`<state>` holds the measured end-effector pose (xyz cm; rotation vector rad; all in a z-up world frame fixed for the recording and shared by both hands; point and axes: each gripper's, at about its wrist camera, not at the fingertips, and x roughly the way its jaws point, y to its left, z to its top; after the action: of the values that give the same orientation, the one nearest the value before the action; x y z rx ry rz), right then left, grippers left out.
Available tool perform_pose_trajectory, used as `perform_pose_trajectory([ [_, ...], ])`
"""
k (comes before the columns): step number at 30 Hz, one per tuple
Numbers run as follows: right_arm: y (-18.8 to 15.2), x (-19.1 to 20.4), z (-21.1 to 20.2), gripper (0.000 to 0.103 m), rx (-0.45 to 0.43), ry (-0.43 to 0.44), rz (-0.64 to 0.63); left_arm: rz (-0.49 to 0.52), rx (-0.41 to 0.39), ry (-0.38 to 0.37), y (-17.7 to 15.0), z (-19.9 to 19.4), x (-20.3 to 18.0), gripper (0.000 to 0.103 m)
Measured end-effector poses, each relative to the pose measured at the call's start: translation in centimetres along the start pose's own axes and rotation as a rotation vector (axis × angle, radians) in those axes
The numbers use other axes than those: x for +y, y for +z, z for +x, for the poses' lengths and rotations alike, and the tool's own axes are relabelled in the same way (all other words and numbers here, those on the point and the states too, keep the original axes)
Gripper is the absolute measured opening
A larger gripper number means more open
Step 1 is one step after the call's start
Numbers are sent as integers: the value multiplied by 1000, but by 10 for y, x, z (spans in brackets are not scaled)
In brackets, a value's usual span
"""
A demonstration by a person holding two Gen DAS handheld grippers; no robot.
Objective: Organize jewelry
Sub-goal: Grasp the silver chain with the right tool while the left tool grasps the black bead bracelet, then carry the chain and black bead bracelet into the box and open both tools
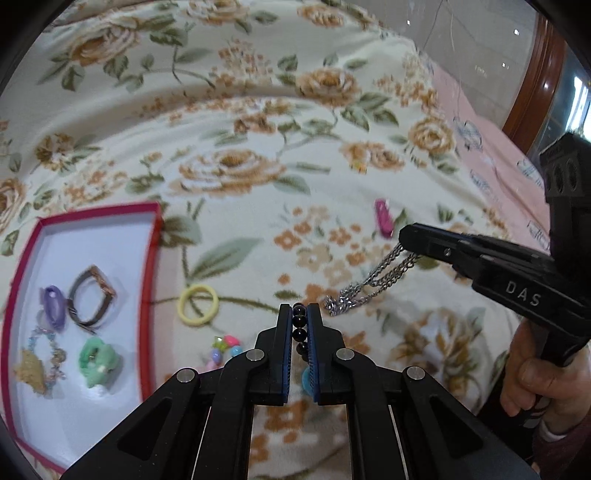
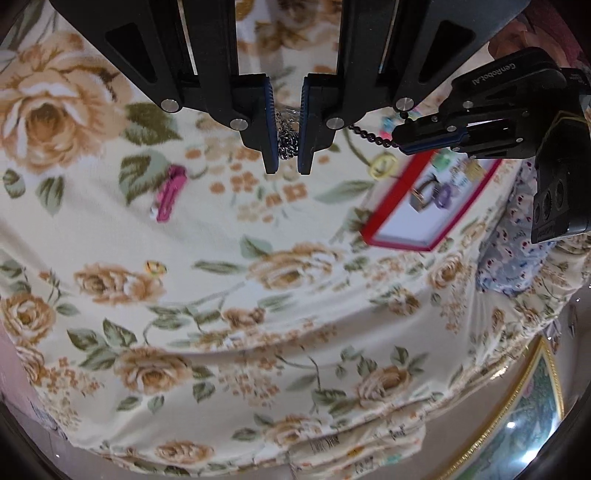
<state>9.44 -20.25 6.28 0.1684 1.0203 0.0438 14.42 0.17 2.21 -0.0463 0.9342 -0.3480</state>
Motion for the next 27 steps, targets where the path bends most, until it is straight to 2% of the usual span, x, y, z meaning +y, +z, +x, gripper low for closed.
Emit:
perform_pose_trajectory([
  [4, 8, 12, -12, 9, -38, 17, -13, -17, -51, 2, -2, -28, 7, 6],
  [5, 9, 15, -14, 5, -44, 21, -17, -25, -63, 3, -3, -35, 10, 6],
  [9, 15, 30, -21, 5, -74, 36, -40, -57, -93, 10, -9, -56, 23, 6],
  [14, 16, 46, -21, 5, -82, 45, -73, -106, -119, 27, -20, -78, 39, 6],
  [27, 26, 79, -22, 5, -81, 137, -103, -207, -168, 84, -36, -117, 77, 6],
])
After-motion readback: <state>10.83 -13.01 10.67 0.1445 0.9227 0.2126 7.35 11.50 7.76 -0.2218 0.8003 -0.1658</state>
